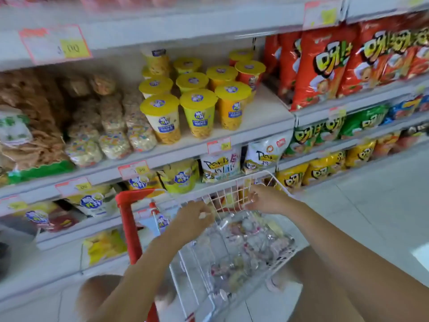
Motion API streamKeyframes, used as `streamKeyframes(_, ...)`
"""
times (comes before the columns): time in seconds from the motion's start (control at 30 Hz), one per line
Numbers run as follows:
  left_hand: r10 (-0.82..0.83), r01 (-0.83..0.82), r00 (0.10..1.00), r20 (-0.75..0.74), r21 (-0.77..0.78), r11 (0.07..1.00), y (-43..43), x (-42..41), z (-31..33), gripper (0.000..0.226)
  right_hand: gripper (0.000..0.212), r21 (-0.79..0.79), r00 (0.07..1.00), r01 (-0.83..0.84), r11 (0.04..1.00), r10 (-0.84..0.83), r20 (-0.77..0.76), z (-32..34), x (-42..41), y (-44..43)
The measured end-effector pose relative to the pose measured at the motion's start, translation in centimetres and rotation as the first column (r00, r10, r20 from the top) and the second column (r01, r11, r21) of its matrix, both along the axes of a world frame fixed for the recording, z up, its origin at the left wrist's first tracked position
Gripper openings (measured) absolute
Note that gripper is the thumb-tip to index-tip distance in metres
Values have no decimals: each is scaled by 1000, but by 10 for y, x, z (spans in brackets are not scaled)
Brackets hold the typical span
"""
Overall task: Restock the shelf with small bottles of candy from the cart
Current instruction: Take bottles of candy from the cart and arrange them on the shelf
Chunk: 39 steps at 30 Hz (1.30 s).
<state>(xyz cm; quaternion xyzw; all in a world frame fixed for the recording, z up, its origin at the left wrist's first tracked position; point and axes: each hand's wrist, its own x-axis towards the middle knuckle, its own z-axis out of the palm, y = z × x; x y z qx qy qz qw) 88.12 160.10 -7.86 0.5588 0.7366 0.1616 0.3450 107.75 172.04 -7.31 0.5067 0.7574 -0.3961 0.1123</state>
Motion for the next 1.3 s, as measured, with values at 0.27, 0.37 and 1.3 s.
streamKeyframes(0.27,-114,92,993,-6,-546,832,13,32,-138,54,44,-127,945,215,968,-173,278,-117,52,3)
streamKeyframes(0.37,20,-4,1000,23,-547,837,22,40,-163,48,44,-126,932,293,948,-254,260,-145,52,12)
streamKeyframes(1.3,298,-151,952,68,-744,651,58,77,-191,34,27,-112,954,296,949,-299,-8,-164,53,39)
